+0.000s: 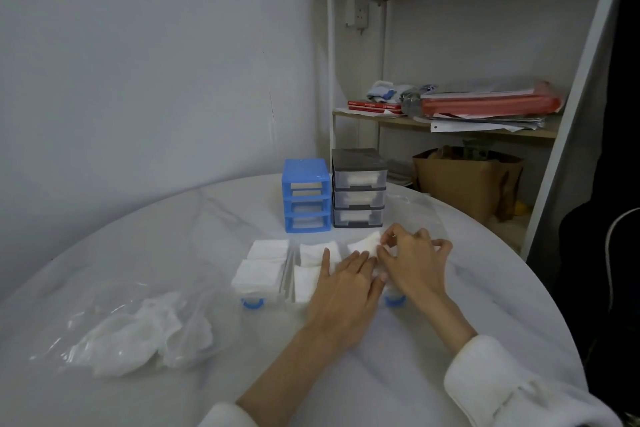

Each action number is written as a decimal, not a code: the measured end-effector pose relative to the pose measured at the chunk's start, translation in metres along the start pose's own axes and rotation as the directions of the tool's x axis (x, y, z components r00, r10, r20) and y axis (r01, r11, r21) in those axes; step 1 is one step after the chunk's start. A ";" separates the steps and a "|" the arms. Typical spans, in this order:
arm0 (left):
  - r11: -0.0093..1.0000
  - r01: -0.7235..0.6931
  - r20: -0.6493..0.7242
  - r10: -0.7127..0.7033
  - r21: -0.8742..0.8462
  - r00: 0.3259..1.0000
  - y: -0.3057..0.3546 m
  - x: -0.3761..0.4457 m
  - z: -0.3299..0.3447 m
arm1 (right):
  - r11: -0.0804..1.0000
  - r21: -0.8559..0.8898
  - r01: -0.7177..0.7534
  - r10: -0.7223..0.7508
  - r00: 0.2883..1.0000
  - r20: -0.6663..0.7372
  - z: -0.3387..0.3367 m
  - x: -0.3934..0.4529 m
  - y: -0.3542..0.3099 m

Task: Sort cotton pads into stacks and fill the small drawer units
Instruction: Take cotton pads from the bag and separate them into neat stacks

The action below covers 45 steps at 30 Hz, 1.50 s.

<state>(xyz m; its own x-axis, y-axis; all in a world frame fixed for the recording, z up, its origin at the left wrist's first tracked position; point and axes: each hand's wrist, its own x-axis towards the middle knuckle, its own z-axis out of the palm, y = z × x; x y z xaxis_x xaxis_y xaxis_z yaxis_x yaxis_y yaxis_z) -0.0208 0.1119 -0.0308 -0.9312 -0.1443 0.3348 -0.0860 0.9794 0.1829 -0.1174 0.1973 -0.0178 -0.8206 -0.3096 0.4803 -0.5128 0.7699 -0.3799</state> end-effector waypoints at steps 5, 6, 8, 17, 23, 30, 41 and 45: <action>0.998 -0.035 0.006 0.035 0.053 0.999 0.000 0.000 -0.002 | 0.985 -0.083 0.149 -0.150 0.989 -0.013 -0.002 -0.002 0.001; 0.997 -0.040 0.010 0.039 0.067 0.999 0.000 0.000 -0.003 | 0.980 -0.078 0.182 -0.183 0.983 0.001 -0.003 -0.002 0.001; 0.996 -0.046 0.007 0.045 0.081 0.999 0.000 0.001 -0.004 | 0.975 -0.085 0.205 -0.200 0.978 0.067 -0.004 -0.002 0.001; 0.993 0.068 0.112 -0.057 -0.095 0.992 0.001 0.003 -0.008 | 0.979 -0.111 0.169 -0.147 0.973 0.181 -0.005 -0.004 0.000; 0.967 0.098 0.083 -0.081 -0.233 0.993 -0.002 0.006 -0.014 | 0.988 -0.042 0.148 -0.142 0.983 0.117 -0.008 -0.005 0.000; 0.937 0.140 -0.091 -0.177 -0.321 0.980 -0.006 -0.009 -0.048 | 0.964 0.065 0.257 -0.263 0.960 0.098 -0.017 -0.012 -0.006; 0.935 0.217 -0.212 -0.281 -0.281 0.936 -0.071 -0.073 -0.116 | 0.816 0.273 0.510 -0.562 0.810 0.168 -0.024 -0.054 -0.086; 0.921 0.287 -0.204 -0.344 -0.264 0.917 -0.104 -0.101 -0.128 | 0.738 0.362 0.569 -0.659 0.722 0.208 -0.024 -0.074 -0.117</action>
<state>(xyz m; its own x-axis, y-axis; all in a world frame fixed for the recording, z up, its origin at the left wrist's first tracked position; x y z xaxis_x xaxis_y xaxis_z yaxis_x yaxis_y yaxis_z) 0.1278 0.0064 0.0344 -0.7517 -0.4981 0.4322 -0.2530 0.8231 0.5085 0.0094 0.1433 0.0097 -0.3072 -0.8475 0.4330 -0.9370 0.1897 -0.2935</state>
